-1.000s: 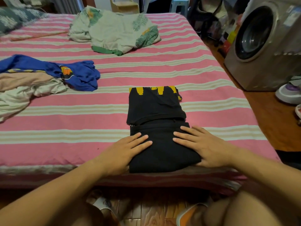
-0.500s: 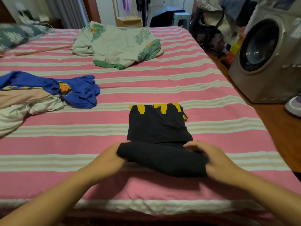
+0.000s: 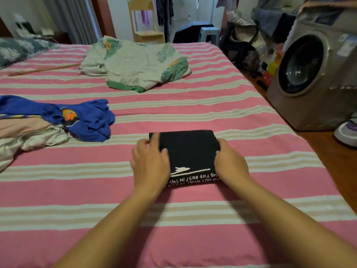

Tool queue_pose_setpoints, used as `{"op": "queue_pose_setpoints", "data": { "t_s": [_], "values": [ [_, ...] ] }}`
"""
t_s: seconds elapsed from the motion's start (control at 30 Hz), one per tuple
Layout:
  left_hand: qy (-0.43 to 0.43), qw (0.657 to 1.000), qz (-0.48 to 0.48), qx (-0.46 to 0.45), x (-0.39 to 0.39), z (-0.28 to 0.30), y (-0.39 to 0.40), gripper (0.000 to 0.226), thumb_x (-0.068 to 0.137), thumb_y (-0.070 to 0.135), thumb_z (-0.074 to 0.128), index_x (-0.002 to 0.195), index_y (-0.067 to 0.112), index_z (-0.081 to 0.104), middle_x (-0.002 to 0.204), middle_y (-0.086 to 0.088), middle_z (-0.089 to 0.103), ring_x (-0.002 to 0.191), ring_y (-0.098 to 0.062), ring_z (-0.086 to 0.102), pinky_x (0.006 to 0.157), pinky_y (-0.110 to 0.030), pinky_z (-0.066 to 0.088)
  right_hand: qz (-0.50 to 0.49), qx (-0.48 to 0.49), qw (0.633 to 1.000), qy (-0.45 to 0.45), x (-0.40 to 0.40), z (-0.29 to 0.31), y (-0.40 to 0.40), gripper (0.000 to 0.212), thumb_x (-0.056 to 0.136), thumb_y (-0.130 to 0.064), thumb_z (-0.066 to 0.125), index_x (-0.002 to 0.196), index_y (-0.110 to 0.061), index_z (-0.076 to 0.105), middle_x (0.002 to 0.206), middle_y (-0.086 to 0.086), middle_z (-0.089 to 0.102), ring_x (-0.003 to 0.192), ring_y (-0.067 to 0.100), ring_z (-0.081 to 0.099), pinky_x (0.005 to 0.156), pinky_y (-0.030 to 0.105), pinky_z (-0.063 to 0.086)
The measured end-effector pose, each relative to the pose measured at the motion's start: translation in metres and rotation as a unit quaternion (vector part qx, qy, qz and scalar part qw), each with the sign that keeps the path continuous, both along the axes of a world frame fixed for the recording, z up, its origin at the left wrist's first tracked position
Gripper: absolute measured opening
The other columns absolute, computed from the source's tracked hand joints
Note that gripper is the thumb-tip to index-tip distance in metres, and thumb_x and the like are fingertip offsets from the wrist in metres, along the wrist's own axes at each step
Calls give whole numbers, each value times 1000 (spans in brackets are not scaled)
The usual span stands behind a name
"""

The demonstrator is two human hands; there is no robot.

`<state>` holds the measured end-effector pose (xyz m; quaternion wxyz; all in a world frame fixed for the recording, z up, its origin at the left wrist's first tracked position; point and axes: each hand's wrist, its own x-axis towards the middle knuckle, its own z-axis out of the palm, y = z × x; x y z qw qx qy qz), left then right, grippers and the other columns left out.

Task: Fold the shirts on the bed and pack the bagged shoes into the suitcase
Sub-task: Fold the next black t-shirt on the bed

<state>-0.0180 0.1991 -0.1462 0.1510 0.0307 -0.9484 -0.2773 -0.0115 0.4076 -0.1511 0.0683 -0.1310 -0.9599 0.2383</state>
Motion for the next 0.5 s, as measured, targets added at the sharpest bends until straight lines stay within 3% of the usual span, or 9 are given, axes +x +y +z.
{"op": "queue_pose_setpoints", "data": {
  "t_s": [0.1, 0.17, 0.23, 0.33, 0.4, 0.5],
  "values": [
    [-91, 990, -92, -55, 0, -5, 22, 55, 104, 51, 33, 157, 38, 28, 168, -5, 12, 152, -34, 12, 121, -52, 20, 12, 55, 998, -6, 5, 6, -7, 62, 89, -4, 40, 148, -24, 39, 93, 7, 64, 80, 33, 56, 61, 37, 38],
    [-155, 977, -118, -84, -6, -18, 24, 60, 103, 59, 23, 160, 42, 14, 171, 0, -4, 155, -33, -6, 124, -54, 11, 11, 68, 996, -56, 9, 6, -7, 65, 89, -5, 42, 149, -27, 40, 110, 11, 67, 88, 34, 57, 67, 38, 42],
    [-184, 968, -141, -94, -14, -27, 19, 64, 101, 64, 19, 160, 44, 6, 170, 2, -13, 155, -34, -14, 125, -55, 6, 10, 108, 989, -97, 9, 10, -5, 60, 89, -7, 44, 144, -28, 46, 114, 11, 60, 93, 34, 51, 69, 39, 44],
    [-212, 955, -172, -116, -40, -42, 12, 73, 92, 74, 11, 159, 45, 3, 168, 6, -15, 154, -35, -20, 125, -56, -1, 10, 169, 986, 0, -12, 19, -18, 45, 95, -20, 43, 139, -23, 49, 136, 13, 43, 121, 35, 40, 91, 45, 44],
    [-213, 947, -190, -145, -51, -47, 9, 85, 83, 81, 3, 159, 44, 3, 170, 1, -13, 153, -31, -24, 124, -57, -6, 43, 128, 991, -24, -30, 14, -30, 55, 101, -44, 31, 154, -29, 30, 161, 9, 21, 147, 33, 18, 116, 49, 26],
    [-224, 939, -216, -143, -63, -46, 5, 77, 92, 75, 12, 161, 40, 3, 168, 0, -15, 151, -24, -31, 121, -53, -20, 54, 82, 986, -135, -46, -18, -40, 70, 96, -67, 13, 159, -39, 7, 169, -1, -4, 154, 31, -4, 125, 49, 3]
  ]
}}
